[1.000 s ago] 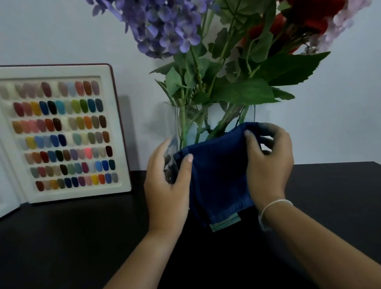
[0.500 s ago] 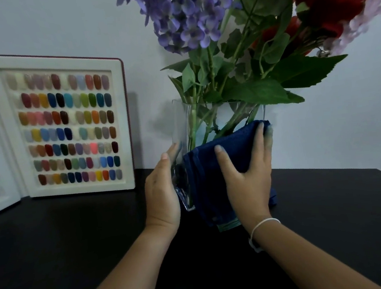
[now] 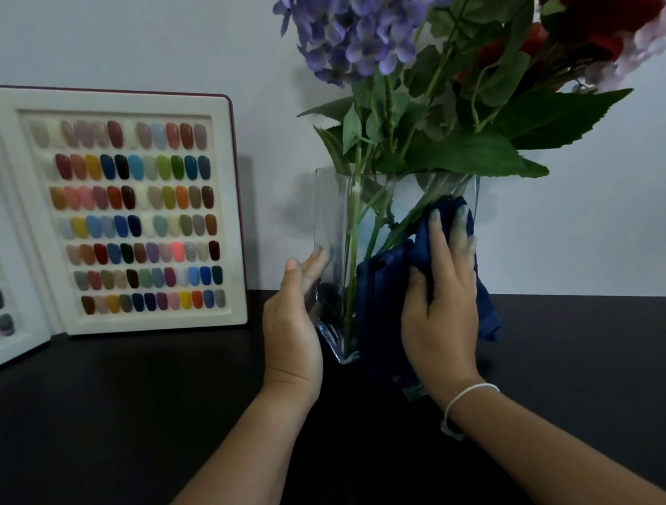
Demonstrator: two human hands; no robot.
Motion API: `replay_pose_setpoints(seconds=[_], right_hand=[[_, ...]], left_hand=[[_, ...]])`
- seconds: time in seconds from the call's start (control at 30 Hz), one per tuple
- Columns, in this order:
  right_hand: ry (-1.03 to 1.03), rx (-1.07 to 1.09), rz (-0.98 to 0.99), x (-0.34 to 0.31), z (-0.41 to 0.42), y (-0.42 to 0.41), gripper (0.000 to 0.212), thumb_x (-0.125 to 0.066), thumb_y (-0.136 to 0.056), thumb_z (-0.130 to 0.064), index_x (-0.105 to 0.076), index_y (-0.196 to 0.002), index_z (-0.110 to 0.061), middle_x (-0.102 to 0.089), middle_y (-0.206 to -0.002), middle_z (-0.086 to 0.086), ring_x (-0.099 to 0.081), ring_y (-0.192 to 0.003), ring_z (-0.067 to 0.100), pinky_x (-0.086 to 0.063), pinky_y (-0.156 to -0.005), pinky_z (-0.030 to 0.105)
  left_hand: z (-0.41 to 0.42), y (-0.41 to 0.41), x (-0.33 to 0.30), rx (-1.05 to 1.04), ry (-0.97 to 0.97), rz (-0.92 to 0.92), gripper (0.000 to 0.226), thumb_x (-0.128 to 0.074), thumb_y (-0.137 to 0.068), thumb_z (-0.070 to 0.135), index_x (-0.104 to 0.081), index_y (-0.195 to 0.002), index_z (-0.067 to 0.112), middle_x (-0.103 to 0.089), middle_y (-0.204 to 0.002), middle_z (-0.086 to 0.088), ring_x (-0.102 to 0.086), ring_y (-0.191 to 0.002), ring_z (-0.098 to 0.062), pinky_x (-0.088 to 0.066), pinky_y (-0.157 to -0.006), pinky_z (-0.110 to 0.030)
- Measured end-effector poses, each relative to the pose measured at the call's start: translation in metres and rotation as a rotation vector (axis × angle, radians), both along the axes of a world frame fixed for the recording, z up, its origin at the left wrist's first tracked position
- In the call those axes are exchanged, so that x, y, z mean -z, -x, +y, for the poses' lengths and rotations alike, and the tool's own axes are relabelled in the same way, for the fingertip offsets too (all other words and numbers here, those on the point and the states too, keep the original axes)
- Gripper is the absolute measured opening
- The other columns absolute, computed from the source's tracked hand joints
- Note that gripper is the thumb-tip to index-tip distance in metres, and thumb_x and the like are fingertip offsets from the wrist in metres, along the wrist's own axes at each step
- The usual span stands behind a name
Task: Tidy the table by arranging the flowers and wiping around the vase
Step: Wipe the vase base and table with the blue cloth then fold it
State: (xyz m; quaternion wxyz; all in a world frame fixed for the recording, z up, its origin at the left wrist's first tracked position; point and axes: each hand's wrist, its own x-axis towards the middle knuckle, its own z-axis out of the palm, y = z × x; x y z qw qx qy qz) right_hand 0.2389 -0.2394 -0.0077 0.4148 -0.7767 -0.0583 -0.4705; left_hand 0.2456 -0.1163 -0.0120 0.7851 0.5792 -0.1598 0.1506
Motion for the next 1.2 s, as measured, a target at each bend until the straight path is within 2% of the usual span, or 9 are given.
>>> replay_pose_setpoints(seconds=[0.27,0.4,0.57,0.7,0.8,0.87,1.0,1.1,1.2], right_hand=[[0.277,-0.050,-0.026,-0.005,0.009,0.005,0.065,-0.037,-0.083,-0.006,-0.015,-0.134,-0.041,0.001,-0.145,-0.023,0.009,-0.138,0.013,0.005,-0.112,0.038],[0.465,-0.038,-0.042,-0.004,0.013,0.007,0.066,-0.038,-0.081,-0.001,-0.021,-0.137,-0.031,-0.009,-0.147,-0.012,0.006,-0.138,0.018,0.001,-0.112,0.044],[0.533,-0.019,-0.015,-0.006,0.001,0.008,0.061,-0.025,-0.082,-0.008,-0.018,-0.137,-0.032,-0.008,-0.146,-0.015,0.006,-0.138,0.009,0.004,-0.114,0.034],[0.444,0.016,-0.058,-0.009,-0.015,0.004,0.069,-0.036,-0.081,0.006,-0.021,-0.135,-0.035,-0.008,-0.144,-0.020,-0.002,-0.136,0.006,-0.010,-0.112,0.035],[0.337,0.044,-0.050,-0.011,-0.029,0.002,0.077,-0.039,-0.082,0.012,-0.019,-0.132,-0.044,-0.005,-0.141,-0.033,-0.006,-0.136,0.005,-0.017,-0.106,0.023],[0.313,0.038,-0.046,-0.012,-0.035,0.001,0.077,-0.037,-0.084,0.013,-0.019,-0.130,-0.046,-0.005,-0.139,-0.035,-0.010,-0.138,0.009,-0.012,-0.103,0.010],[0.204,0.067,-0.038,-0.015,-0.044,-0.003,0.076,-0.034,-0.082,0.014,-0.023,-0.133,-0.041,-0.009,-0.142,-0.028,-0.012,-0.138,0.010,-0.007,-0.094,-0.007],[0.105,0.104,-0.020,-0.013,-0.052,-0.005,0.071,-0.034,-0.081,0.017,-0.031,-0.136,-0.027,-0.014,-0.145,-0.016,-0.014,-0.139,0.013,-0.009,-0.090,-0.010],[0.113,0.084,-0.014,-0.011,-0.045,-0.004,0.071,-0.034,-0.083,0.014,-0.028,-0.136,-0.032,-0.012,-0.144,-0.020,-0.015,-0.139,0.014,-0.011,-0.088,-0.010]], left_hand=[[0.000,-0.002,-0.001,0.043,0.043,0.012,0.043,-0.029,-0.087,0.053,-0.070,-0.094,0.043,-0.059,-0.129,0.005,-0.047,-0.126,-0.010,-0.030,-0.111,-0.043],[0.002,-0.004,0.000,0.099,0.103,0.031,0.044,-0.029,-0.092,0.047,-0.071,-0.098,0.035,-0.063,-0.124,-0.003,-0.053,-0.120,-0.017,-0.032,-0.110,-0.045],[0.003,-0.004,0.001,0.090,0.068,0.046,0.050,-0.022,-0.093,0.049,-0.071,-0.094,0.040,-0.059,-0.129,0.003,-0.049,-0.123,-0.012,-0.032,-0.109,-0.042],[0.002,-0.002,0.000,0.060,0.049,0.038,0.054,-0.017,-0.095,0.046,-0.071,-0.091,0.040,-0.056,-0.132,0.008,-0.044,-0.124,-0.003,-0.031,-0.107,-0.034],[0.002,-0.001,0.000,0.048,0.064,0.027,0.054,-0.018,-0.096,0.043,-0.072,-0.089,0.038,-0.057,-0.131,0.006,-0.044,-0.125,-0.005,-0.033,-0.105,-0.033],[0.001,-0.001,0.001,0.042,0.066,0.018,0.055,-0.018,-0.096,0.042,-0.072,-0.087,0.039,-0.056,-0.131,0.006,-0.043,-0.127,-0.006,-0.033,-0.105,-0.032],[0.002,-0.002,0.001,0.041,0.073,0.006,0.053,-0.019,-0.096,0.041,-0.071,-0.087,0.039,-0.055,-0.133,0.006,-0.041,-0.128,-0.007,-0.034,-0.102,-0.029],[0.002,-0.005,0.001,0.044,0.076,0.008,0.051,-0.019,-0.096,0.042,-0.069,-0.095,0.036,-0.054,-0.135,0.006,-0.041,-0.127,-0.006,-0.035,-0.098,-0.024],[0.001,-0.006,0.002,0.055,0.090,0.018,0.049,-0.019,-0.095,0.042,-0.068,-0.098,0.033,-0.054,-0.135,0.004,-0.041,-0.128,-0.006,-0.035,-0.096,-0.023]])
